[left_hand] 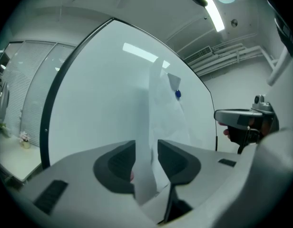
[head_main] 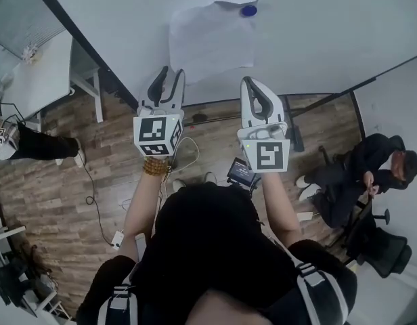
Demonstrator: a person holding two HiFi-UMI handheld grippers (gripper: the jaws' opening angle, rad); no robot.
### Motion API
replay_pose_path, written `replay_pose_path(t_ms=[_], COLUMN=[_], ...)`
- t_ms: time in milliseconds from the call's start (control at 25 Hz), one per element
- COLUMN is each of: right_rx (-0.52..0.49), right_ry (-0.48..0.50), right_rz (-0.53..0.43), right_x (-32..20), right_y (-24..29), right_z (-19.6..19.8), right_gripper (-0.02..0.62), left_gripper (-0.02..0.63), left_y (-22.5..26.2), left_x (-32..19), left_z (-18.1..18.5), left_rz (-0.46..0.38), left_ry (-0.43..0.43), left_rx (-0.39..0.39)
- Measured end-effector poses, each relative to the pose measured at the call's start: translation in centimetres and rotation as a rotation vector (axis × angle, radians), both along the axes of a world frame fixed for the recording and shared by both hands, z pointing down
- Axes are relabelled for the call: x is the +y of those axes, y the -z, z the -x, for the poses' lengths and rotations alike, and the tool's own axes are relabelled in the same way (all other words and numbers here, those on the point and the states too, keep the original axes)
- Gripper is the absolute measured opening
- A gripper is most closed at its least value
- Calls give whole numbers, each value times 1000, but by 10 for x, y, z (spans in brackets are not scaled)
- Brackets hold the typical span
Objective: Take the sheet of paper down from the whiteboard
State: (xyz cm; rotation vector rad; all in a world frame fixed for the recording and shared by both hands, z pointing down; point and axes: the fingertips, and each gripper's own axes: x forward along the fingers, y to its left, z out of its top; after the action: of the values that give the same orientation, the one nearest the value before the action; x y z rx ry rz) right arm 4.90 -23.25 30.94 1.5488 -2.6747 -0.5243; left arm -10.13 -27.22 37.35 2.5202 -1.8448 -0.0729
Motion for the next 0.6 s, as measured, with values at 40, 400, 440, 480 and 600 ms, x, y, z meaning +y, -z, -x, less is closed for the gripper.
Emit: replay_pose_path(t_ms=[40,400,440,480,600], right_rx=[-1,0,2,5,14], right_ry=[-3,-22,-21,-20,-15], right_rz=[1,-3,-6,-8,-22], right_x=[-1,-5,-5,-6,-6], right_y=[-1,-2,-1,0,4], right_z=[-1,-8,-8,-8,-7], right_gripper=[-2,-2,-3,-2,-2], left_gripper=[140,138,137,133,103], left_y=[0,10,11,12,16], left_x=[-2,-15,-16,-16,-18], left_z=[-1,-20,-21,-22,-25], left_rz=[0,-22,-24,-26,-35], left_ry=[-5,-49,-51,-55,-58], left_rx=[0,0,0,1,1])
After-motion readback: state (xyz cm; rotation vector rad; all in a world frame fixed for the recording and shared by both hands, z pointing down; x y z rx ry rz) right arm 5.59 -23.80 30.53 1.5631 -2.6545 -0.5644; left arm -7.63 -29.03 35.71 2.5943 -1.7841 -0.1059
